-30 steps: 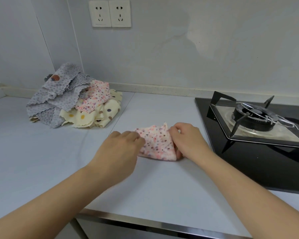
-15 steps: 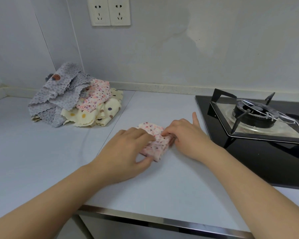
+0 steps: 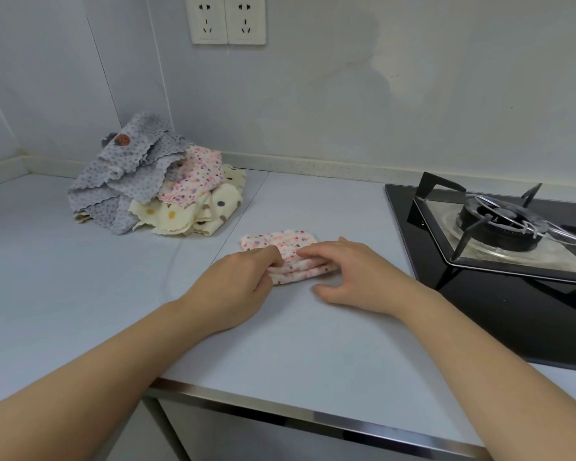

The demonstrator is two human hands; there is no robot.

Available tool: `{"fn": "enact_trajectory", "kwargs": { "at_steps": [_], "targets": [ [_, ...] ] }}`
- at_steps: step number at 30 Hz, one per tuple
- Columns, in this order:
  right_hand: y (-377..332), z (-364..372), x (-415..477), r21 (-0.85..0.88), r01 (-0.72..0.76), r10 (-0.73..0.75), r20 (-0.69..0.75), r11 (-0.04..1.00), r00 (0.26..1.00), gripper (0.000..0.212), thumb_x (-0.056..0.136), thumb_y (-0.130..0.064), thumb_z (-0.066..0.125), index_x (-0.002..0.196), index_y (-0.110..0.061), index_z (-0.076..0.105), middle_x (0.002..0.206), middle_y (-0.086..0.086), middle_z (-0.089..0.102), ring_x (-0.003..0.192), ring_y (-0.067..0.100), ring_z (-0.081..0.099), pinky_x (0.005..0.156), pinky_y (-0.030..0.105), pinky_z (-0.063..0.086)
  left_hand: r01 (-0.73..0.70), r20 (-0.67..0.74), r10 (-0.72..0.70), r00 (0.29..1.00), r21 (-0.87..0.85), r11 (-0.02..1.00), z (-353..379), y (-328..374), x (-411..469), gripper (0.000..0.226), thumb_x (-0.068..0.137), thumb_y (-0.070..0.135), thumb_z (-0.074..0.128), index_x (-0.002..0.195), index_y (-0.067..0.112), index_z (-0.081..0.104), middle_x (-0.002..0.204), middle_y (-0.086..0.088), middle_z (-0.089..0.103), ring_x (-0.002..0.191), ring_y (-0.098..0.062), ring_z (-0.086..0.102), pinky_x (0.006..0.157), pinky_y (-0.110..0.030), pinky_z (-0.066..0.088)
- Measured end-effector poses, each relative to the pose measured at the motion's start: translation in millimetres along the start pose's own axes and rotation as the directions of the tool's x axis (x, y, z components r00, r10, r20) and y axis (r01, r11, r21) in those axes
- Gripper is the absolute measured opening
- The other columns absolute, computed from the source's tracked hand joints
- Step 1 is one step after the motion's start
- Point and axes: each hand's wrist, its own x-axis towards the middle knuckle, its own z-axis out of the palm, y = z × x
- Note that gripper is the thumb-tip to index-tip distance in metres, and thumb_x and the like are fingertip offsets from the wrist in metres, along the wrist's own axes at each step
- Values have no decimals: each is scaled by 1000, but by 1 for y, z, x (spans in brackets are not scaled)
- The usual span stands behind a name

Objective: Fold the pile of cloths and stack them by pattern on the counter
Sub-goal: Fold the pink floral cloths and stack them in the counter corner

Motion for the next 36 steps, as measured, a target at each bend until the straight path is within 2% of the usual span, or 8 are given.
{"fn": "enact_trajectory", "kwargs": {
  "at_steps": [3,6,11,15,19,27,31,36],
  "targets": [
    [-1,7,4,-63,34,-41,-124,997,991,44,81,-22,63,124,-28,61,116,-10,66,106,13,58,97,32,44,96,-6,-98,995,-155,983,-3,-5,2,29,89,18,34,103,24,59,95,3,66,84,-18,56,75,-36,47],
    [-4,13,7,-38,52,-60,-222,998,973,24,78,-19,59,99,-18,71,92,-4,69,86,19,62,77,37,50,144,8,-146,989,-228,963,-7,-8,3,26,94,9,39,94,27,57,95,-4,67,84,-17,56,77,-40,47],
    [-15,3,1,408,68,112,-400,910,910,5,82,-8,72,85,-10,69,84,-2,70,82,10,63,74,23,49,-2,-196,-94,976,-440,898,-23,-2,0,39,79,0,35,94,32,50,104,11,63,102,-6,58,89,-26,47],
    [-17,-5,0,595,136,170,-430,792,887,17,82,-1,71,83,-17,66,78,-8,67,76,4,60,70,16,47,-208,-240,138,961,-294,933,-33,7,2,19,87,11,49,99,24,56,106,7,61,102,-14,58,89,-21,44],
    [-17,-8,-1,640,193,154,-445,744,882,25,84,0,70,82,-24,64,74,-15,66,73,3,60,66,19,50,-143,-210,118,971,-108,984,-33,11,4,28,83,44,58,106,28,58,98,25,57,95,-2,55,81,-22,46],
    [-22,-10,-3,650,241,186,-516,721,836,12,89,-12,67,85,-16,56,69,-13,58,66,4,54,60,16,46,-78,-314,66,947,-23,997,-48,16,4,19,86,43,60,82,25,62,77,16,63,77,-2,60,67,-34,52],
    [-23,-13,-4,689,171,193,-417,704,888,9,87,-33,67,89,-26,62,77,9,65,73,19,60,68,31,52,-103,-221,61,973,-183,978,-62,20,6,9,84,19,72,80,19,64,70,11,67,78,-7,62,72,-13,46],
    [-25,-16,-4,770,147,179,-322,620,930,22,76,-43,77,80,-22,69,81,8,67,81,25,65,78,40,54,-96,-35,91,995,-218,971,-78,17,6,20,87,10,65,85,30,67,73,9,66,76,-12,63,70,-14,48]
  ]
}}
